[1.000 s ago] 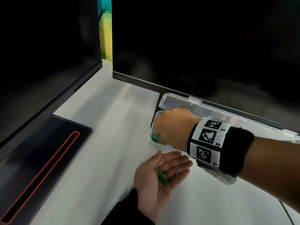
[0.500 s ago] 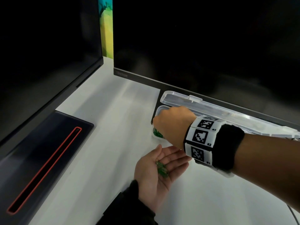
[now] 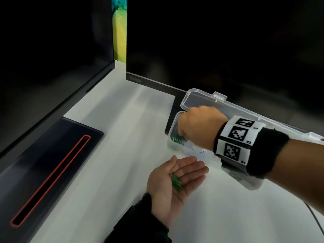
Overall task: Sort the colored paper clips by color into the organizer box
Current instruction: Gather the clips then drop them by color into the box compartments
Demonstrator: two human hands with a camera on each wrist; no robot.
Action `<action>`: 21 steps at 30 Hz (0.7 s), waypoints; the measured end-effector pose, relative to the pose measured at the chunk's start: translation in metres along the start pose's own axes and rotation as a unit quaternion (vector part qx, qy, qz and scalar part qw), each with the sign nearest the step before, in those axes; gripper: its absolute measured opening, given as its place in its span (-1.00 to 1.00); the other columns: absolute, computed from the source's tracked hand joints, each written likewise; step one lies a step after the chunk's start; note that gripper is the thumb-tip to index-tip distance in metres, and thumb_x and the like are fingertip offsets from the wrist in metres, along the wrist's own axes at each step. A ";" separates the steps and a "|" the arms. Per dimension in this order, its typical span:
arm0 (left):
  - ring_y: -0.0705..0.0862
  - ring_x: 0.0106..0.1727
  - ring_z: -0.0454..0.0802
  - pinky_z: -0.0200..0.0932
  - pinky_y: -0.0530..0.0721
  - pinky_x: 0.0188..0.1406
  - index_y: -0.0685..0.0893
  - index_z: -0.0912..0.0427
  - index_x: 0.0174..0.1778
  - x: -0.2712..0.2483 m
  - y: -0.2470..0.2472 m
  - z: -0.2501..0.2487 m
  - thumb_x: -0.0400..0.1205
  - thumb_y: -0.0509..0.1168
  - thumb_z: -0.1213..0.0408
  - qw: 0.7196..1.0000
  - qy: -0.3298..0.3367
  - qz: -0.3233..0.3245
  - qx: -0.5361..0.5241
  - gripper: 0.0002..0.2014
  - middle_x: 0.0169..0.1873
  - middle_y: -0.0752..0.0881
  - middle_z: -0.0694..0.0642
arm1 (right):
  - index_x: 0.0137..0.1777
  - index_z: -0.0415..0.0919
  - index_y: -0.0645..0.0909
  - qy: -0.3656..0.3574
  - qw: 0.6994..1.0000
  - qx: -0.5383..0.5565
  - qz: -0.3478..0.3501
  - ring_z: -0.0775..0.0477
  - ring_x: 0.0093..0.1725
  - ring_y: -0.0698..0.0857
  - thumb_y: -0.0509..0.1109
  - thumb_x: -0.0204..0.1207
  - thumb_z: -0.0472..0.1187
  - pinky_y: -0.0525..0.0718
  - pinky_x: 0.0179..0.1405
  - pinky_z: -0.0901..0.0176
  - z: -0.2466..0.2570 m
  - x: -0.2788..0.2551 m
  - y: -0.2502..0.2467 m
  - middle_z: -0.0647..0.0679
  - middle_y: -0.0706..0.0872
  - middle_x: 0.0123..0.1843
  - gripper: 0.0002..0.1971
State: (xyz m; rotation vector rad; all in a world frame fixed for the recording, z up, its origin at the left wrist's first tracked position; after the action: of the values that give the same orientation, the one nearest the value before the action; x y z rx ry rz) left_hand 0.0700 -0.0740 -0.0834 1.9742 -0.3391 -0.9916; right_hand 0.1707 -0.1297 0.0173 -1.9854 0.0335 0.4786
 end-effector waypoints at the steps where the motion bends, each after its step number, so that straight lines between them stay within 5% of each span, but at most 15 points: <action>1: 0.79 0.01 0.35 0.13 0.73 0.08 0.77 0.51 -0.12 0.001 0.000 0.000 0.74 0.08 0.17 1.000 -0.001 0.002 -0.002 -0.51 -0.02 0.77 0.48 | 0.15 -0.06 0.64 -0.002 1.000 -0.002 0.004 -0.15 -0.11 0.70 0.31 0.62 -0.13 0.65 -0.18 0.09 0.000 0.000 0.001 -0.04 0.74 -0.01 -0.84; 6: 0.79 0.02 0.36 0.15 0.71 0.11 0.78 0.50 -0.13 0.000 0.001 0.000 0.73 0.08 0.18 1.000 0.002 0.008 0.002 -0.51 -0.01 0.77 0.48 | 0.10 -0.08 0.62 -0.023 1.000 -0.013 0.017 -0.10 -0.18 0.65 0.37 0.60 -0.05 0.58 -0.24 0.11 0.007 0.004 0.004 0.02 0.67 -0.12 -0.83; 10: 0.80 0.00 0.34 0.11 0.75 0.06 0.71 0.53 0.00 -0.001 0.002 -0.001 0.74 0.07 0.18 1.000 0.008 0.002 0.020 -0.54 -0.02 0.77 0.48 | -0.25 -0.22 0.48 -0.020 0.998 -0.046 0.035 -0.04 -0.45 0.47 0.33 0.58 -0.22 0.40 -0.54 0.17 0.018 0.005 0.010 -0.01 0.48 -0.32 -0.81; 16: 0.81 -0.06 0.31 0.09 0.77 0.00 0.70 0.53 0.01 -0.002 0.002 -0.001 0.74 0.06 0.18 1.000 0.010 0.001 0.008 -0.55 -0.02 0.77 0.47 | -0.05 -0.26 0.61 -0.041 0.995 -0.083 0.046 -0.12 -0.35 0.60 0.25 0.59 -0.35 0.37 -0.58 0.20 0.028 0.002 0.013 -0.05 0.55 -0.27 -0.89; 21: 0.79 0.01 0.34 0.09 0.77 0.02 0.70 0.53 0.02 -0.002 0.002 -0.001 0.75 0.06 0.18 1.000 0.006 0.000 0.014 -0.54 -0.02 0.77 0.47 | -0.20 -0.23 0.35 -0.027 0.995 -0.063 0.069 -0.02 -0.48 0.42 0.19 0.65 -0.35 0.44 -0.48 0.13 0.018 -0.006 0.004 -0.04 0.43 -0.38 -0.82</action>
State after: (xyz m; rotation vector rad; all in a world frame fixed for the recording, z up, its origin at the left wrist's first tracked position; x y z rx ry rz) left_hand 0.0696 -0.0727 -0.0803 2.0046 -0.3495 -0.9801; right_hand 0.1584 -0.1171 0.0092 -2.1023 0.1092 0.6360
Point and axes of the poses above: each hand's wrist, its own x-axis towards the middle knuckle, its own y-axis out of the palm, z = x × y, the point moved 7 cm from there along x, towards the middle knuckle
